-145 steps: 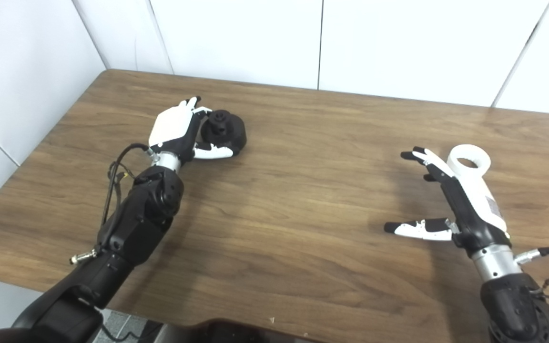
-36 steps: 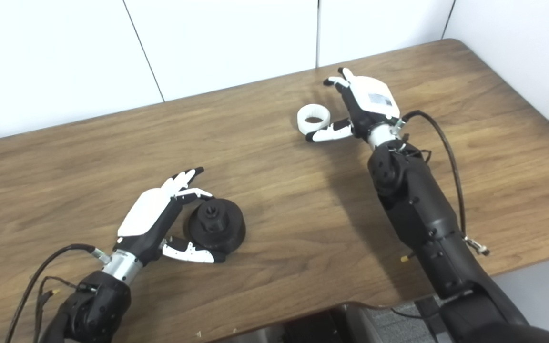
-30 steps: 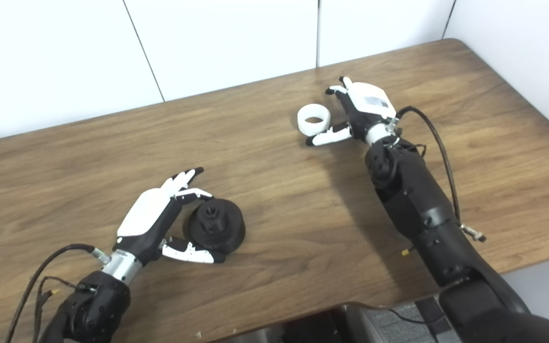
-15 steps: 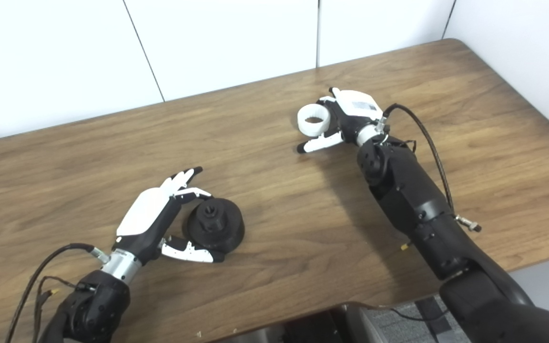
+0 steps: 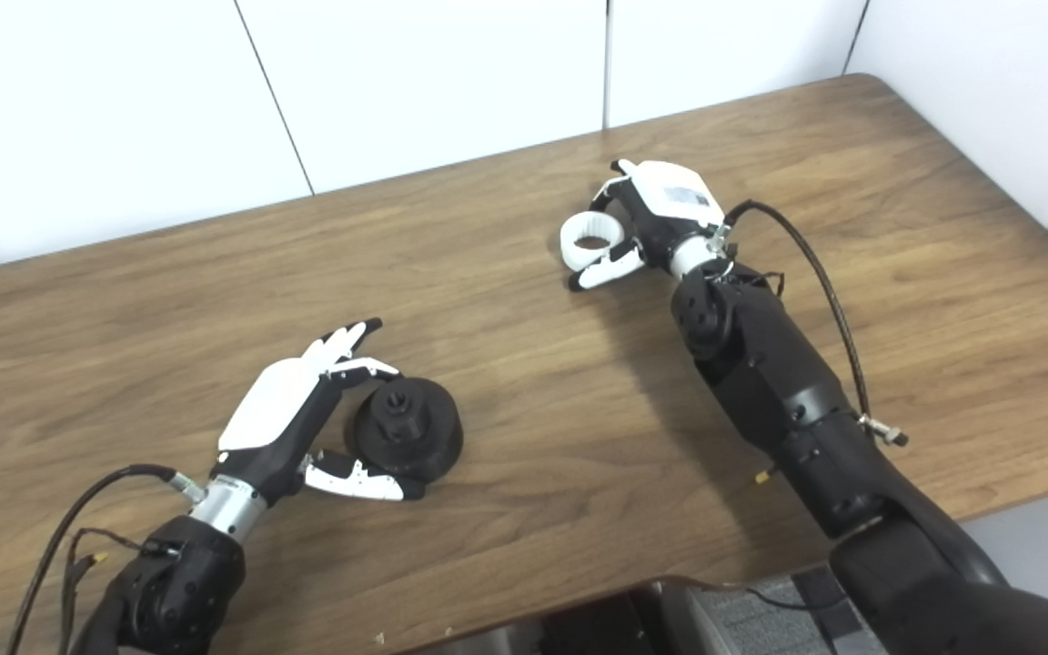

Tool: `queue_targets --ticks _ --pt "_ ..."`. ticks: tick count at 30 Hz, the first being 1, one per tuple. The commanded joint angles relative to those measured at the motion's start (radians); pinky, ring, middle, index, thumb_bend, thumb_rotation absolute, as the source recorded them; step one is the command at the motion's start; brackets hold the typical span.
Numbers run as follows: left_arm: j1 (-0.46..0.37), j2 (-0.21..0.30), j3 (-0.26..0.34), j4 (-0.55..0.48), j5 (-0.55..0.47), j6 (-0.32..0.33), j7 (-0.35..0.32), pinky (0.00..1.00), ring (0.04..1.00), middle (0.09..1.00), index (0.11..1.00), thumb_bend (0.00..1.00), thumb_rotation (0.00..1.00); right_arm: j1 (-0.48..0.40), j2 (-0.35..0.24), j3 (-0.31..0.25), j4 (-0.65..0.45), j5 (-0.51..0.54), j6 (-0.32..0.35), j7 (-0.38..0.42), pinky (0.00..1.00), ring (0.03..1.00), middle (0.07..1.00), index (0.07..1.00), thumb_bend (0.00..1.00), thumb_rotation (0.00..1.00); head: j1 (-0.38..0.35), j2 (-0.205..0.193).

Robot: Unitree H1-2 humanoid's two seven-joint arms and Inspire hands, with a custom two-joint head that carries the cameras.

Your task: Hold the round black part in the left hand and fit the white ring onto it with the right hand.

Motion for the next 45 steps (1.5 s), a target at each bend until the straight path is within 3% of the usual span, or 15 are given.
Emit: queue_targets --ticks 1,16,27,29,31,39,45 --pt "-0.006 0.014 0.010 -0.026 0.013 0.008 -0.006 1.00 1.000 1.000 0.615 0.99 0.39 -0.032 -0.021 -0.004 -0.017 -0.004 -0.011 -0.023 0.88 0.914 0.947 0.660 0.74 0.32 0.000 0.000" --pt "-0.002 0.009 0.014 -0.029 0.013 0.011 -0.002 1.00 1.000 1.000 0.616 0.99 0.40 -0.016 -0.021 -0.011 -0.018 0.010 -0.036 -0.061 0.88 0.889 0.914 0.627 0.74 0.32 0.008 0.006" --pt "-0.006 0.005 0.018 -0.025 0.009 0.015 -0.003 1.00 1.000 1.000 0.614 0.98 0.40 -0.002 -0.020 -0.047 -0.067 0.049 -0.114 -0.165 0.87 0.872 0.878 0.580 0.72 0.24 0.013 0.012" --pt "-0.008 0.005 0.018 -0.027 0.010 0.017 -0.005 1.00 1.000 1.000 0.616 0.98 0.41 -0.001 -0.022 -0.049 -0.076 0.050 -0.120 -0.168 0.87 0.870 0.875 0.511 0.56 0.17 0.017 0.013" --pt "-0.009 0.004 0.017 -0.024 0.011 0.011 0.001 1.00 1.000 1.000 0.616 0.98 0.40 0.001 -0.024 -0.052 -0.085 0.052 -0.121 -0.164 0.88 0.871 0.873 0.495 0.52 0.15 0.020 0.015" --pt "-0.011 -0.003 0.015 -0.033 0.017 0.028 -0.008 1.00 1.000 1.000 0.615 0.98 0.41 0.015 -0.025 -0.078 -0.167 0.083 -0.120 -0.146 0.91 0.871 0.876 0.492 0.52 0.15 0.035 0.024" --pt "-0.017 -0.007 0.013 -0.030 0.019 0.039 -0.008 1.00 1.000 1.000 0.613 0.98 0.41 0.026 -0.028 -0.100 -0.269 0.087 -0.117 -0.126 0.87 0.861 0.877 0.492 0.52 0.15 0.059 0.029"
